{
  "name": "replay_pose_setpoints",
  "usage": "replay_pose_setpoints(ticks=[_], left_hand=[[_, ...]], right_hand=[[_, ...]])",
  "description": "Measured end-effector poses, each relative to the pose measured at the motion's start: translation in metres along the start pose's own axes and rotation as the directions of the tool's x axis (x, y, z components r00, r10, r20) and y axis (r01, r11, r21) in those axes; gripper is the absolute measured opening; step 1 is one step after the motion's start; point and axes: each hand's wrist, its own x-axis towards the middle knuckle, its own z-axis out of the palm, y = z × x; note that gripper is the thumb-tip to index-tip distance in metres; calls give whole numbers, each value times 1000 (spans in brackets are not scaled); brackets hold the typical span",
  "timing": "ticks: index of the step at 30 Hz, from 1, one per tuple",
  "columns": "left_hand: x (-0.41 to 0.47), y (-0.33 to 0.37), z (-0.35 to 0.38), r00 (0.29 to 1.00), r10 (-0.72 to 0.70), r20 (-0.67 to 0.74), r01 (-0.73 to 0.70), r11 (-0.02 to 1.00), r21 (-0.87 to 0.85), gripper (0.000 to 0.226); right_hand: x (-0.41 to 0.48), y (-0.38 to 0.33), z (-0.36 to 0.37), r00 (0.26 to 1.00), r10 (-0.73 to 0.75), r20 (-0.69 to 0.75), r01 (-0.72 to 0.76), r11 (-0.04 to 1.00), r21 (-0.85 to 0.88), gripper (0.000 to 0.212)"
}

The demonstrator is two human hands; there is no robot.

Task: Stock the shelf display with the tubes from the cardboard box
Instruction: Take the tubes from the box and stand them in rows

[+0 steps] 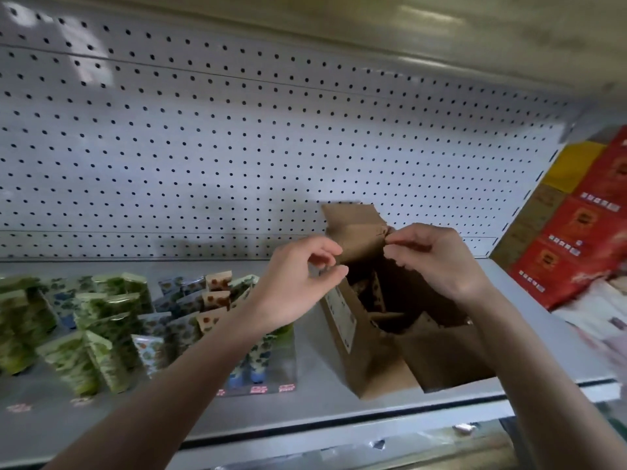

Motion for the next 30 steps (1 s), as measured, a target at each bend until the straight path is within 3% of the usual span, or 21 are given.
replay_pose_setpoints(ticks=[7, 11, 15, 18, 23, 27, 30], left_hand=[[5, 6, 22, 999, 1, -35, -1, 1000, -2, 19], [6, 6, 28, 999, -35, -42, 35, 999, -10, 17], [7, 6, 30, 995, -70, -75, 70, 998, -1, 16], [7, 8, 30, 993, -77, -90, 78, 997, 6, 14], [7, 7, 27, 987, -120, -103, 122, 992, 13, 11], [6, 5, 24, 984, -126, -124, 130, 991, 27, 11], [5, 5, 23, 988, -119, -101, 122, 992, 24, 12]], right_hand=[[18, 30, -15, 954, 139, 264, -95, 981, -172, 12], [26, 43, -14, 900, 168, 403, -34, 947, -320, 14], [35, 51, -3, 820, 231, 524, 171, 775, -609, 6], [41, 60, 9, 759, 363, 540, 164, 696, -699, 26], [42, 73, 24, 715, 426, 554, 236, 599, -765, 28], [46, 68, 15, 734, 343, 585, 276, 637, -720, 23], [45, 49, -5, 798, 194, 571, 253, 751, -609, 16]])
